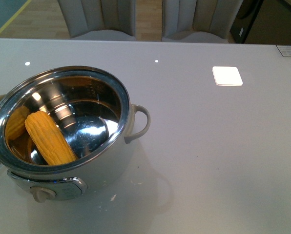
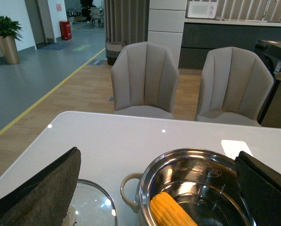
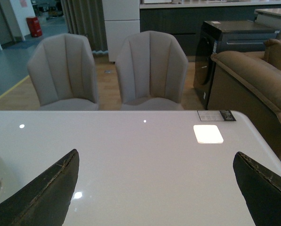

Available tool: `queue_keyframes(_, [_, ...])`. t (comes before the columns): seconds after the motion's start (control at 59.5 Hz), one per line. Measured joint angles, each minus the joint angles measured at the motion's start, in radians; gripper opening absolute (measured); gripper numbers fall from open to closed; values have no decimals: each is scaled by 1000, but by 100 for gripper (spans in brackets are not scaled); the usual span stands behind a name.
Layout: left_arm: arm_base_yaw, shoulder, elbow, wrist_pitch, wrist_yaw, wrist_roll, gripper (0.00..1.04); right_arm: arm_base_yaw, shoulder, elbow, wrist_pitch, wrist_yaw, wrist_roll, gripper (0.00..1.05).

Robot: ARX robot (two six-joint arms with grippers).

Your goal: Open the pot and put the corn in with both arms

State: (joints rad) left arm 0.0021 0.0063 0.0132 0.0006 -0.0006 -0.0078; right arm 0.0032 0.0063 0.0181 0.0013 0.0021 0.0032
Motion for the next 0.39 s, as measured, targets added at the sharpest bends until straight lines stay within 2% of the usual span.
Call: queue_keyframes(0.386, [0, 0, 0, 0, 0, 0, 98, 0, 0, 0, 0, 0, 0, 96])
